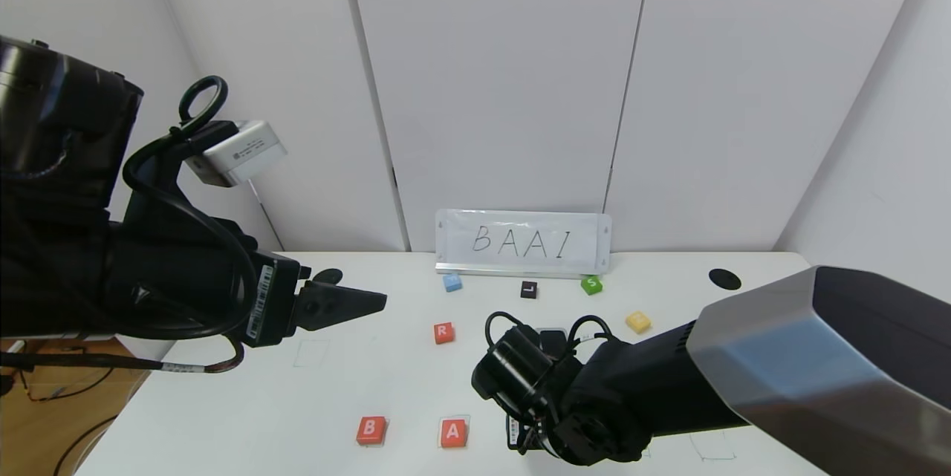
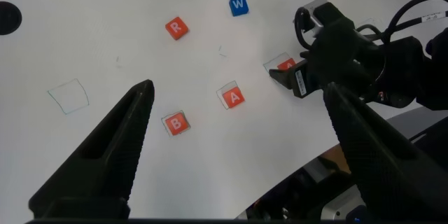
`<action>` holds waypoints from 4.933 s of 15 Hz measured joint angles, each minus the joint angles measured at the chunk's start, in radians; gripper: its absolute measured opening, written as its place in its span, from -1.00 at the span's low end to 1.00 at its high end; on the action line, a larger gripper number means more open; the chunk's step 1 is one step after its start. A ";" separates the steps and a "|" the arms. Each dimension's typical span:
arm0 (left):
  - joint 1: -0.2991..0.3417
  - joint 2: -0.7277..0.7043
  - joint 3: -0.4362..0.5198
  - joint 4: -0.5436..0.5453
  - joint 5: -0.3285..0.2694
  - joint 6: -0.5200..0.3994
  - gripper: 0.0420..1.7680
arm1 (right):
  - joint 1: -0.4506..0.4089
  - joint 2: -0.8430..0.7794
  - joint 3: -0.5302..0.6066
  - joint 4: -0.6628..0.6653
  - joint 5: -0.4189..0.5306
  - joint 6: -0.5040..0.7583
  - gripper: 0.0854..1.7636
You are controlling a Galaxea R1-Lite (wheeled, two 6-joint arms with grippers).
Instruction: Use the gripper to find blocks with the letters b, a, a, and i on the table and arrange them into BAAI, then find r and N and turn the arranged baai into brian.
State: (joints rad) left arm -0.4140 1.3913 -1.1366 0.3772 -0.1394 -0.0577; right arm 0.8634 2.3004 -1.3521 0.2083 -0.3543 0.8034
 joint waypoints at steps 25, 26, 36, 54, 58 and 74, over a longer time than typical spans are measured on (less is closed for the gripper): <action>-0.001 -0.021 0.013 -0.001 0.000 0.026 0.94 | -0.445 -0.274 0.179 0.076 0.351 -0.675 0.92; -0.001 -0.021 0.013 -0.001 0.000 0.027 0.94 | -0.455 -0.267 0.179 0.066 0.357 -0.707 0.92; 0.000 -0.021 0.014 -0.001 0.001 0.026 0.94 | -0.539 -0.177 0.151 0.054 0.474 -1.071 0.92; 0.000 -0.019 0.020 -0.001 0.001 0.039 0.94 | -0.477 -0.084 0.124 0.009 0.374 -1.068 0.94; 0.000 -0.019 0.020 -0.001 0.000 0.040 0.94 | -0.477 -0.079 0.125 0.008 0.377 -1.073 0.41; -0.002 -0.019 0.026 -0.001 0.001 0.053 0.94 | -0.466 -0.095 0.132 0.018 0.380 -1.088 -0.47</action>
State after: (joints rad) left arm -0.4162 1.3723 -1.1106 0.3764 -0.1379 -0.0043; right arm 0.3979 2.2053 -1.2200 0.2260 0.0253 -0.2847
